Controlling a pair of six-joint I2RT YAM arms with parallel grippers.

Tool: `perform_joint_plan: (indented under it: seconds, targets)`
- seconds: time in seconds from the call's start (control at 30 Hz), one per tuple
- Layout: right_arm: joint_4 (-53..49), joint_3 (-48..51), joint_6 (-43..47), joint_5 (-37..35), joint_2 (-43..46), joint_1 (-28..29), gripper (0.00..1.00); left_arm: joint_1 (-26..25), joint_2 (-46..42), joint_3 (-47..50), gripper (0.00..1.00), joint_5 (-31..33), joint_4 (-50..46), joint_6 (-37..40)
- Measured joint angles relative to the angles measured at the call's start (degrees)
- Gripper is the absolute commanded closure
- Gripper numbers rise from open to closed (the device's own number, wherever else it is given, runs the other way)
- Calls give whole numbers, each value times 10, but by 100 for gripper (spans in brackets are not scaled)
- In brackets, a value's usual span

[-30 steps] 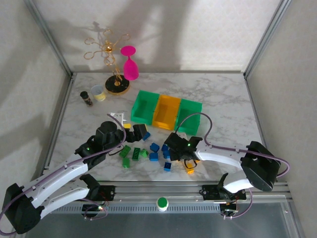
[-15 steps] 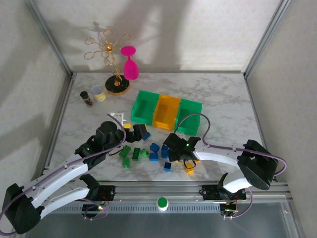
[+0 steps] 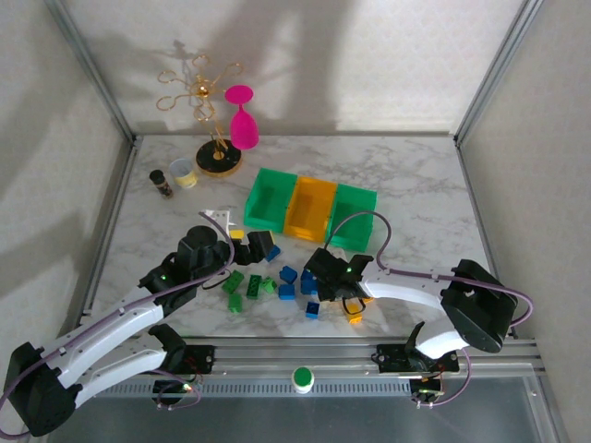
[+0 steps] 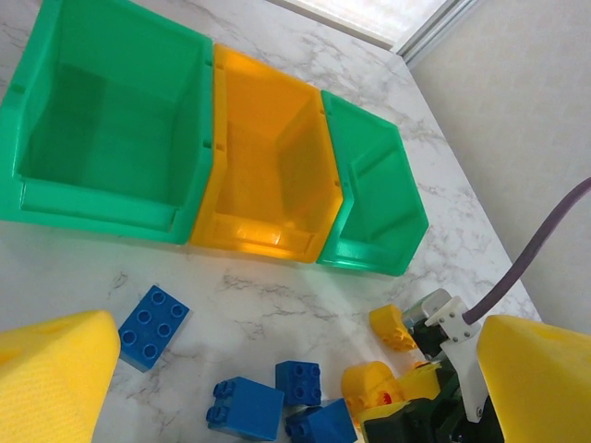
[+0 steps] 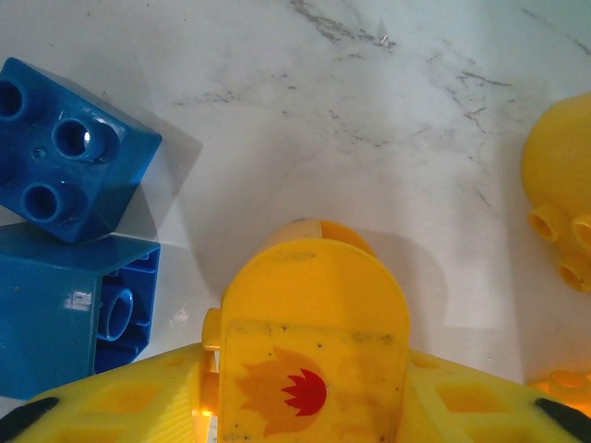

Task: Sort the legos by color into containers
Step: Pick up the lego from the bottom-center of the table, then place the lego in the container.

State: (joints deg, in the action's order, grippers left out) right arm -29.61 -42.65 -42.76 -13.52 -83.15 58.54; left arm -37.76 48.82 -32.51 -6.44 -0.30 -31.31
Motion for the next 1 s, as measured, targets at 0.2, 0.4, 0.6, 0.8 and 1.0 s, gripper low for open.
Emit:
perform_joint_plan:
  seconds: [0.2,0.4,0.6,0.8,1.0]
  targets:
    - [-16,-5,-1,-4,9,0,58,0,0,0,1,0,0,0]
    - [-63,-60,0,-35,43,-4,62,0,0,-5,1,0,0,0]
    - [-75,-126,23,-59,57,-68,62,0,33,-42,1,7,20,0]
    - [-60,-184,62,-75,26,-153,63,0,84,-78,1,24,53,-7]
    - [-14,-210,99,-74,-37,-231,63,0,124,-105,1,28,74,-7]
